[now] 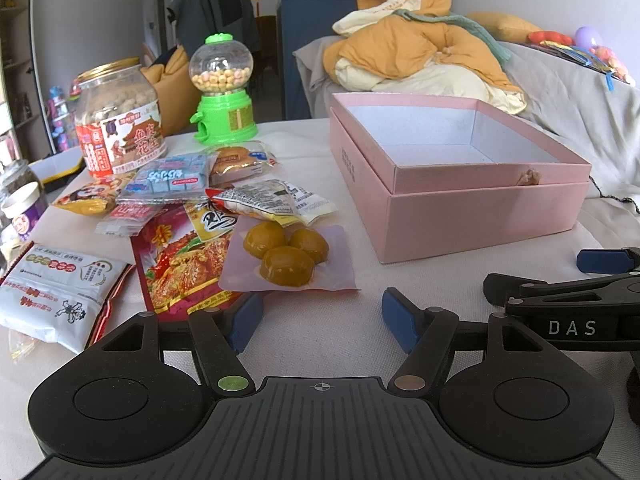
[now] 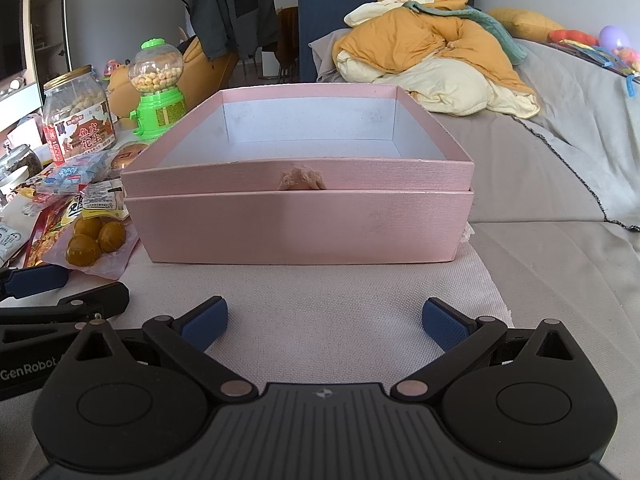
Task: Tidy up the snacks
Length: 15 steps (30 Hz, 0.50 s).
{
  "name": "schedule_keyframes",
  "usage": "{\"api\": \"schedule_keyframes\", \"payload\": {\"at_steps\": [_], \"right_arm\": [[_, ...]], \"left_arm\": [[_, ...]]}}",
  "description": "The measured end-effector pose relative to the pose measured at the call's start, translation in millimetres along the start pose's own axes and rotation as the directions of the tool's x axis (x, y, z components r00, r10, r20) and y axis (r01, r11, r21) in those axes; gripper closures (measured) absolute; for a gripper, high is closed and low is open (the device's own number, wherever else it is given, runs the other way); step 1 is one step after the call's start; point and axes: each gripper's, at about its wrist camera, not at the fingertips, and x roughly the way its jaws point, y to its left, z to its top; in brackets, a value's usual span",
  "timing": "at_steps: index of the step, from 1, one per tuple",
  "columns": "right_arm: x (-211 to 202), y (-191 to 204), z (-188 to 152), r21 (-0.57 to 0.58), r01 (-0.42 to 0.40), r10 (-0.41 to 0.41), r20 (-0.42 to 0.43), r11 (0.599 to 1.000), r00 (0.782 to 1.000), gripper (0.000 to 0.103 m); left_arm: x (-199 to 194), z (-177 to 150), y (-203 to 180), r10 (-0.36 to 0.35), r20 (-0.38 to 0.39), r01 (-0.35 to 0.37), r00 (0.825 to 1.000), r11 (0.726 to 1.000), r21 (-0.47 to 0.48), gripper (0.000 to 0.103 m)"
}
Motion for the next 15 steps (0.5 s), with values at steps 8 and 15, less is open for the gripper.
{"api": "schedule_keyframes", "payload": {"at_steps": [8,15], "right_arm": [[1.8,1.2,0.2,0.001,-0.001,0.001,0.000,1.000,1.000,0.000],[1.5,-0.4,2.1,-0.010,-0.023,0.023,-0.015,1.000,1.000,0.000]], "left_arm": [[-0.2,0.1,-0.6,0.000,0.000,0.000,1.000,1.000,0.000,0.030],[-0.2,0.2,-0.7,-0.001,0.000,0.001,1.000,1.000,0.004,0.030]]}}
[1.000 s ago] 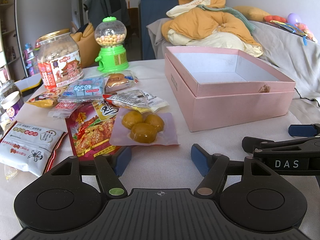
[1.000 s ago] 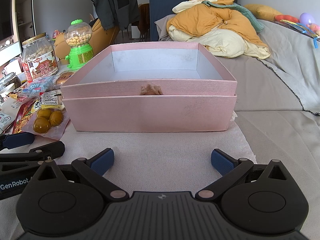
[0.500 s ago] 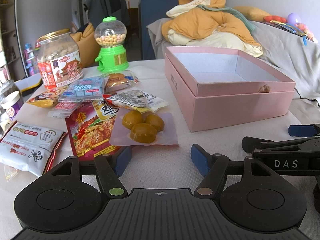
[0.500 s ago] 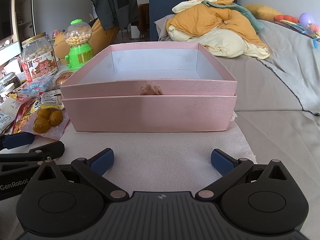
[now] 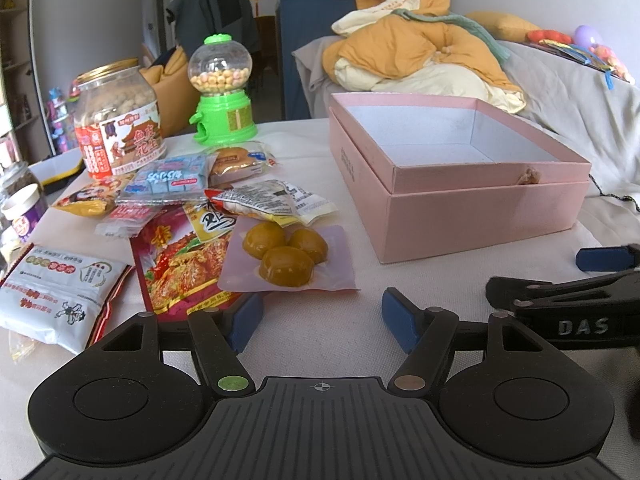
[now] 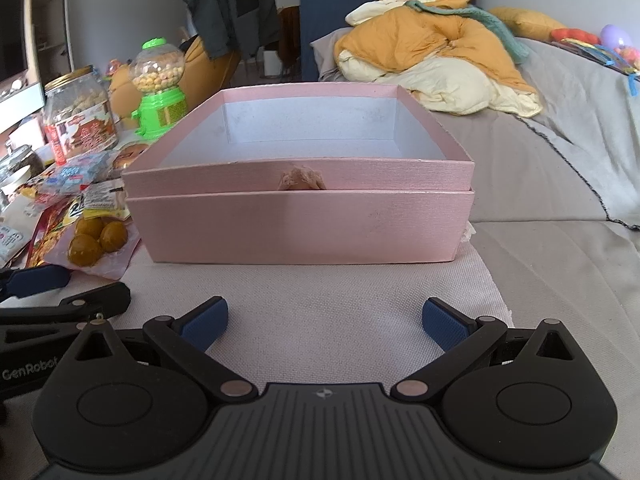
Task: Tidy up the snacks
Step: 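Grasp the long beige wrapped bar with the left tool while the right tool moves to the white bag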
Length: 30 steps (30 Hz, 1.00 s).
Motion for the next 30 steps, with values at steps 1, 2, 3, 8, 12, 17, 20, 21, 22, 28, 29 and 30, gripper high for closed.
{"api": "schedule_keyframes", "payload": {"at_steps": [1,2,3,8,12,17,20,21,22,28,29,30], "right_arm": [[-1,-3,2,-0.009,-0.015,0.014,-0.019,1.000,1.000,0.000],[0,-5,5,-0.009,-0.032,0.031,-0.043,0.999,0.999,0.000],[0,-8,7,-0.002,-0.048,0.047,-0.060,0.999,0.997,0.000],[7,-2,18,-0.092,-0.078,0.066,-0.135,0.993,0.989,0.000],[12,3,41,-0.077,-0.230,0.216,-0.160,0.970,0.963,0.005],[33,35,66,-0.043,-0.346,0.335,-0.164,0.937,0.928,0.004],[55,65,75,-0.090,-0.330,0.307,-0.205,0.940,0.929,0.004],[61,73,77,-0.108,-0.329,0.301,-0.218,0.938,0.928,0.004],[63,83,79,-0.126,-0.330,0.298,-0.222,0.935,0.928,0.005],[53,128,77,-0.211,-0.404,0.359,-0.222,0.890,0.906,0.005],[52,132,75,-0.226,-0.411,0.364,-0.222,0.883,0.905,0.005],[52,137,74,-0.240,-0.414,0.367,-0.216,0.878,0.905,0.005]], "left_arm": [[0,0,1,-0.003,0.000,0.003,1.000,1.000,-0.002,0.030],[-1,0,2,-0.012,0.000,0.012,1.000,1.000,0.000,0.030],[-4,0,5,-0.028,-0.002,0.028,1.000,1.000,0.000,0.032],[-34,7,36,-0.065,0.051,0.068,0.997,0.996,-0.050,0.033],[-58,19,78,-0.033,0.109,0.046,0.993,0.992,-0.121,0.033],[-63,21,122,0.096,0.113,-0.073,0.989,0.979,-0.189,0.035],[-62,17,148,0.162,0.097,-0.137,0.982,0.965,-0.225,0.035],[-60,16,156,0.186,0.084,-0.162,0.979,0.959,-0.230,0.035],[-58,15,163,0.202,0.067,-0.182,0.977,0.956,-0.232,0.035],[-37,7,169,0.142,-0.016,-0.142,0.990,0.966,-0.217,0.033],[-34,6,166,0.128,-0.009,-0.127,0.992,0.971,-0.204,0.030],[-31,5,162,0.114,0.000,-0.112,0.993,0.978,-0.178,0.028]]}}
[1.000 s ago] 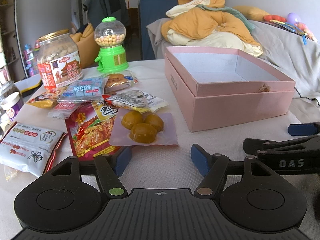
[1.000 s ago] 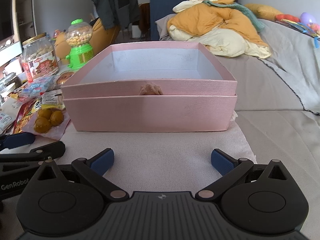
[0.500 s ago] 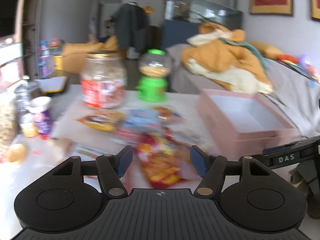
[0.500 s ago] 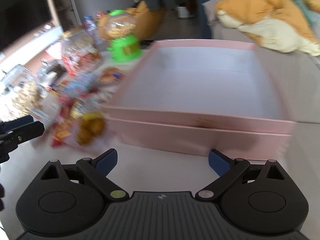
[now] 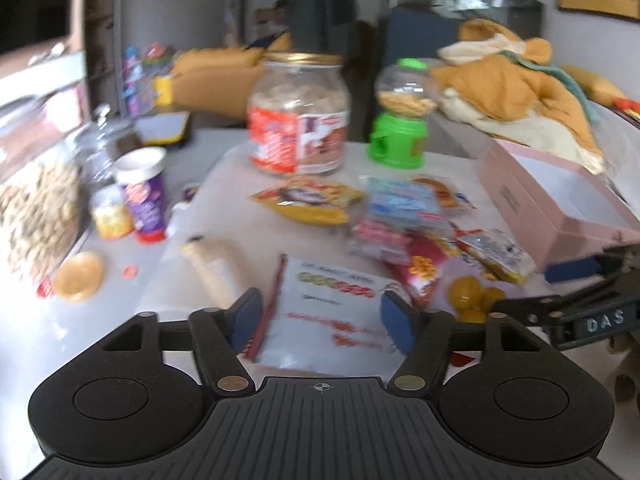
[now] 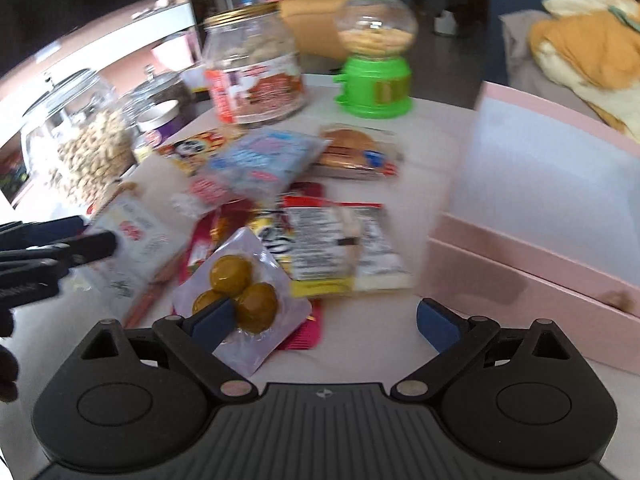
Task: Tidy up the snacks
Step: 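Grasp the long beige wrapped bar with the left tool while the right tool moves to the white bag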
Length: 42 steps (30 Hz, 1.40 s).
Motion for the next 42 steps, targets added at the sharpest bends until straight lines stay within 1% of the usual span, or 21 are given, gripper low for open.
{"api": "schedule_keyframes", "payload": {"at_steps": [1,3,7,9,10,11,13,17,18,21,22,24,27,28,29,30,32,34,35,38,42], "right_arm": [[0,3,1,-0.009,0.003,-0.002,0.009,1.000,1.000,0.005],[-2,4,1,-0.022,0.013,-0.013,0.020,1.000,1.000,0.005],[-11,0,-5,-0.056,0.031,-0.029,0.037,0.998,0.999,0.005],[-16,1,-10,-0.082,0.034,-0.030,0.044,0.996,0.999,0.005],[-18,1,-11,-0.090,0.033,-0.029,0.044,0.995,0.999,0.005],[-19,2,-12,-0.093,0.028,-0.024,0.043,0.995,0.999,0.005],[-21,3,-13,-0.090,0.012,-0.008,0.040,0.996,0.999,0.005],[-19,14,-13,-0.100,-0.035,0.037,0.023,0.994,0.999,0.005],[-18,17,-14,-0.109,-0.040,0.043,0.018,0.993,0.999,0.005],[-16,27,-21,-0.149,-0.028,0.030,0.012,0.988,0.999,0.005],[-15,30,-23,-0.158,-0.017,0.020,0.014,0.987,1.000,0.005],[-18,32,-26,-0.164,-0.012,0.016,0.021,0.986,1.000,0.005],[-23,36,-30,-0.187,0.006,-0.001,0.028,0.982,1.000,0.005],[-25,38,-30,-0.197,0.022,-0.016,0.035,0.980,0.999,0.005],[-27,39,-30,-0.206,0.039,-0.031,0.041,0.978,0.999,0.005],[-29,41,-30,-0.212,0.050,-0.041,0.044,0.976,0.998,0.005],[-35,43,-26,-0.213,0.035,-0.026,0.044,0.976,0.999,0.005],[-41,47,-19,-0.203,-0.018,0.027,0.044,0.979,0.999,0.005],[-42,49,-15,-0.200,-0.046,0.054,0.039,0.979,0.998,0.005],[-35,65,-2,-0.190,-0.123,0.126,0.001,0.974,0.992,0.005],[-12,93,7,-0.160,-0.147,0.139,-0.064,0.976,0.988,0.005]], "left_arm": [[2,-1,-4,-0.016,-0.004,0.016,1.000,1.000,0.026,0.026],[4,-2,-10,-0.048,-0.021,0.050,0.999,0.997,0.060,0.026],[3,-6,-8,-0.185,-0.078,0.189,0.980,0.980,0.057,0.026],[-1,-10,-5,-0.200,-0.086,0.205,0.976,0.977,0.059,0.028],[-2,-11,-2,-0.190,-0.083,0.195,0.978,0.980,0.049,0.033],[-3,-12,1,-0.171,-0.078,0.175,0.982,0.984,0.035,0.035],[-5,-12,9,-0.113,-0.055,0.114,0.992,0.993,0.010,0.043],[-17,-3,28,-0.079,0.022,0.081,0.997,0.992,-0.096,0.043],[-19,1,35,-0.052,0.037,0.057,0.998,0.989,-0.138,0.042],[-14,7,50,0.066,0.014,-0.061,0.998,0.974,-0.219,0.043],[-9,9,54,0.084,0.006,-0.080,0.996,0.969,-0.233,0.043],[4,13,56,0.088,-0.010,-0.088,0.996,0.971,-0.223,0.043],[30,16,52,0.110,-0.046,-0.116,0.993,0.982,-0.152,0.044],[39,16,51,0.110,-0.068,-0.119,0.992,0.983,-0.137,0.048],[42,15,52,0.115,-0.064,-0.122,0.991,0.984,-0.126,0.049],[41,14,50,0.126,-0.048,-0.131,0.991,0.986,-0.108,0.067],[34,11,50,0.081,-0.045,-0.085,0.996,0.990,-0.114,0.069],[23,3,53,-0.007,-0.039,0.001,0.999,0.988,-0.153,0.069],[16,-2,53,-0.028,-0.040,0.021,0.999,0.987,-0.161,0.069],[-6,-14,54,0.007,-0.025,-0.011,1.000,0.987,-0.161,0.069],[-35,-18,70,0.064,0.031,-0.055,0.997,0.972,-0.227,0.069]]}}
